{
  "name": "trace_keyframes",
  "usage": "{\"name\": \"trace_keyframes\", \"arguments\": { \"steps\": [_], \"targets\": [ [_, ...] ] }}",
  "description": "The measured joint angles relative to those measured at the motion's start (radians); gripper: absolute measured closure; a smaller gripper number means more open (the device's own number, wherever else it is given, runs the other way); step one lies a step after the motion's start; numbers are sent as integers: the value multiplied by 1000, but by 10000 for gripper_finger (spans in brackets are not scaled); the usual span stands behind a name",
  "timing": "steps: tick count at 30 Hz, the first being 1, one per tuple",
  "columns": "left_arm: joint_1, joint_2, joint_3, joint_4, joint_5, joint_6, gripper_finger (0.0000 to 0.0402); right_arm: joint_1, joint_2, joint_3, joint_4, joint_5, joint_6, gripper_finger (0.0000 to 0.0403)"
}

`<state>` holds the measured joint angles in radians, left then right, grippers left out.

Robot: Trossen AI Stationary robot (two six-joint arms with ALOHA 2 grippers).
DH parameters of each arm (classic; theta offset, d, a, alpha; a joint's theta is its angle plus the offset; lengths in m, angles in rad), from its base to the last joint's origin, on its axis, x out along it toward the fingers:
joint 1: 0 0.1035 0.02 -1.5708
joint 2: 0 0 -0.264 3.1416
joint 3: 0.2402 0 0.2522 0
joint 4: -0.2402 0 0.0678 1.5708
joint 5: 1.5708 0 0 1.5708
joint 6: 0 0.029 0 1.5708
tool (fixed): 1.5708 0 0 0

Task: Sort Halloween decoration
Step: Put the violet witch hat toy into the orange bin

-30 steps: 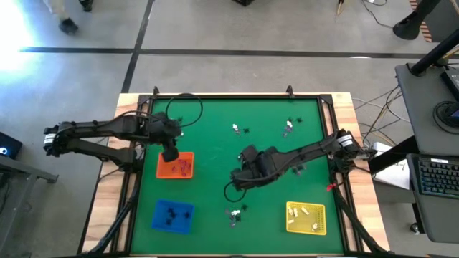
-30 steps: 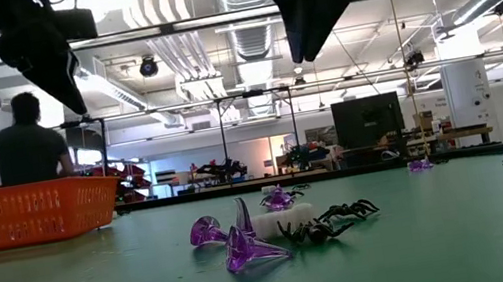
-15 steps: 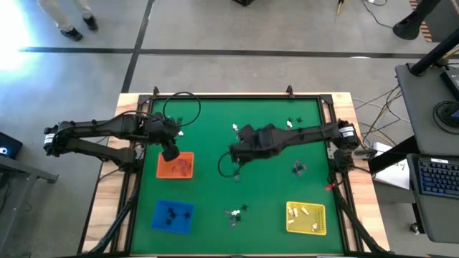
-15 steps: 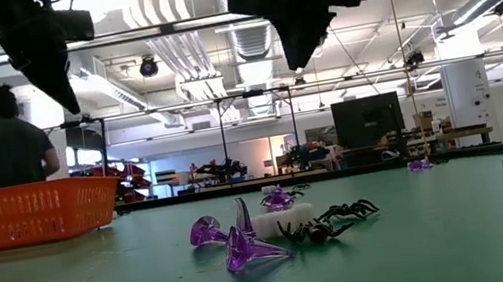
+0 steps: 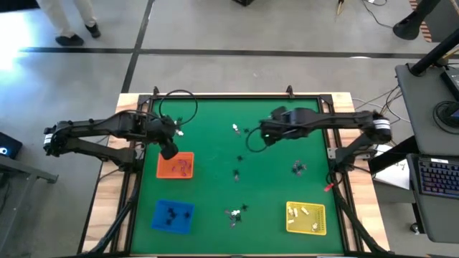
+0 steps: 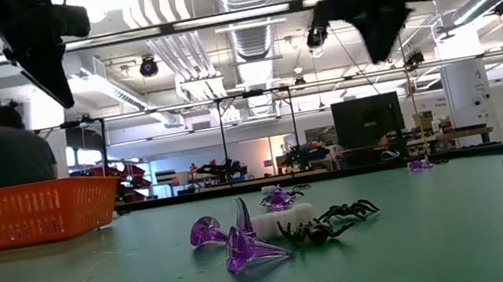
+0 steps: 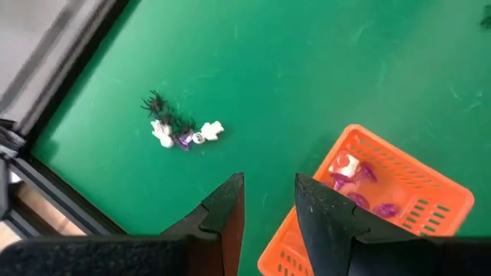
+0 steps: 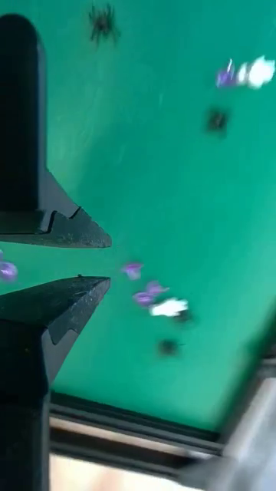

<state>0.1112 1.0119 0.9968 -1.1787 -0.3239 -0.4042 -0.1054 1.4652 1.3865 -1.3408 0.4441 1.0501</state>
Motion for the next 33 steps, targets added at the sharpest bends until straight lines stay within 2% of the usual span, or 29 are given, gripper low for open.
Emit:
{"name": "trace_keyframes", "arguments": {
  "steps": [6,10,18,24,33],
  "targets": [
    [0,0,4,1,-18,2,303,-3,-112,-170,52,-34,192,339],
    [0,0,4,2,-18,2,303,5,-129,-239,60,-34,258,339],
    [0,0,4,12,-18,-21,303,7,-128,-395,170,-141,358,321],
    [0,0,3,12,-18,-28,303,21,-129,-440,177,-209,431,301],
    [0,1,3,16,-17,-28,303,124,-129,-485,177,-216,667,299]
  ]
}}
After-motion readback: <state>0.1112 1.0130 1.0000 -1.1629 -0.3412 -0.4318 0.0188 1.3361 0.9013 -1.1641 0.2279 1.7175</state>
